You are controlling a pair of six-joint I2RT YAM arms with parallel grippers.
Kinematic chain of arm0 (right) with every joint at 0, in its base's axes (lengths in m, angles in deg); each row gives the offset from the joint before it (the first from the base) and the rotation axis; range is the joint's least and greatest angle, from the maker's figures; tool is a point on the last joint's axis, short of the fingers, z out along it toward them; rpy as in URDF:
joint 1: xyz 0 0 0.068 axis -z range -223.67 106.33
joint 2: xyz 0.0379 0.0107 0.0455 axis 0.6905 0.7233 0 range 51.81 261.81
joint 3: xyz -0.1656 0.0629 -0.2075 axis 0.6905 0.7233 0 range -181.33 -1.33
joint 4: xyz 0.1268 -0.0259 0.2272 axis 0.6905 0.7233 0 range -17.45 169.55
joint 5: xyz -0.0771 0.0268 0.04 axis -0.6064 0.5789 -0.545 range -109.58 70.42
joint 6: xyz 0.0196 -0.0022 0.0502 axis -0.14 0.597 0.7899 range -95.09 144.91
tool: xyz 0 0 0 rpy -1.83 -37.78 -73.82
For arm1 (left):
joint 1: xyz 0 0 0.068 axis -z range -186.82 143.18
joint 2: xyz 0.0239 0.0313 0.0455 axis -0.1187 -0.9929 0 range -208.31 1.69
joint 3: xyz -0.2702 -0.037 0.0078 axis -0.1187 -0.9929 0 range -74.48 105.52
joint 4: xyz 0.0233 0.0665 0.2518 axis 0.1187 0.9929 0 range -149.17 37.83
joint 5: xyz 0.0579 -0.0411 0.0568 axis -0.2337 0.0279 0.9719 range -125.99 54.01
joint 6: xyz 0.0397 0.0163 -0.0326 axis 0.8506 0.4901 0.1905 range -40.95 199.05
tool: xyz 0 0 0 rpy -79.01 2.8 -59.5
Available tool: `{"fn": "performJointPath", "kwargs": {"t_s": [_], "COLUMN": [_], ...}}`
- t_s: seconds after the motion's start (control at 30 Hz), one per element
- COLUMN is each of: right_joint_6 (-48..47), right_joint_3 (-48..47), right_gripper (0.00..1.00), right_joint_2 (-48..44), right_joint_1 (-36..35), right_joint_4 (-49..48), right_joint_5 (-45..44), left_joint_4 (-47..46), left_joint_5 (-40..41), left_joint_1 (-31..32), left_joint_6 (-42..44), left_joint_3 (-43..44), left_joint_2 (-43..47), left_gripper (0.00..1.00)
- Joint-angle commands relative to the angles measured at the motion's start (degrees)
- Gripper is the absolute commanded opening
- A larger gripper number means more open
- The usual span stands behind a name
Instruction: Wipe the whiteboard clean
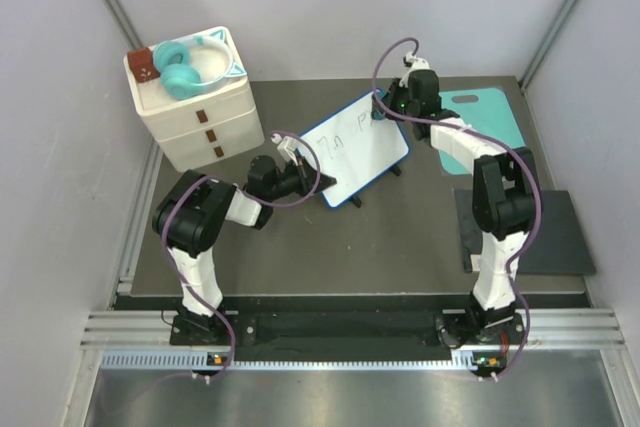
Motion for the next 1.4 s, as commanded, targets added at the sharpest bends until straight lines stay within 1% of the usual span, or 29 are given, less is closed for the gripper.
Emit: {"fn": "performJointPath", "kwargs": {"t_s": [0.0,0.07,0.2,0.37,0.5,0.63,0.7,0.8,0.9,0.97,1.0,1.03,1.13,1.23,1.37], "right_joint_6": [0.39,0.57,-0.04,-0.56,-4.08,-4.96,-5.66,-4.62,-3.21,-1.98,-0.41,0.13,0.84,1.1,1.28], "right_joint_3": [-4.9,-4.9,-3.85,2.3,5.37,7.32,7.49,8.1,8.63,8.64,8.98,9.16,9.08,7.67,6.09], "right_gripper": [0.0,0.0,0.0,0.0,0.0,0.0,0.0,0.0,0.0,0.0,0.0,0.0,0.0,0.0,0.0], "right_joint_2": [4.71,5.16,5.07,1.04,-1.08,-1.61,-0.91,0.41,0.85,1.03,1.12,1.03,1.03,1.47,2.17], "right_joint_1": [-1.22,-1.92,-4.65,-8.16,-12.55,-16.86,-19.66,-20.65,-20.12,-17.76,-16.62,-13.91,-9.42,-6.33,-2.37], "right_joint_4": [-0.78,-0.34,4.04,5.63,7.91,7.13,7.57,7.22,7.65,8.27,8.27,8.27,8.36,9.76,11.09], "right_joint_5": [11.8,13.14,10.6,5.94,0.93,-1.0,-3.46,-4.96,-10.14,-11.72,-11.64,-11.73,-11.47,-10.68,-12.08], "left_joint_4": [10.34,11.23,11.93,13.34,13.78,13.51,13.6,13.95,14.83,15.88,16.23,16.5,17.03,17.12,17.2], "left_joint_5": [-9.02,-8.84,-8.75,-8.05,-7.52,-7.08,-7.0,-6.64,-6.38,-6.2,-6.2,-6.12,-5.94,-5.77,-5.5], "left_joint_1": [4.48,4.83,5.18,5.36,5.45,5.36,5.45,5.45,5.45,5.45,5.45,5.45,5.45,5.45,5.45], "left_joint_6": [14.1,14.46,14.37,14.72,14.9,14.63,14.63,14.9,15.51,16.21,16.48,16.83,17.36,17.44,17.44], "left_joint_3": [0.64,1.16,1.95,2.57,2.39,2.13,1.96,1.96,1.95,1.96,1.87,1.95,1.95,1.69,1.43], "left_joint_2": [2.18,2.35,2.35,2.27,1.91,1.74,1.74,1.74,2.26,2.7,2.88,3.05,3.23,3.32,3.58], "left_gripper": [0.0,0.0,0.0,0.0,0.0,0.0,0.0,0.0,0.0,0.0,0.0,0.0,0.0,0.0,0.0]}}
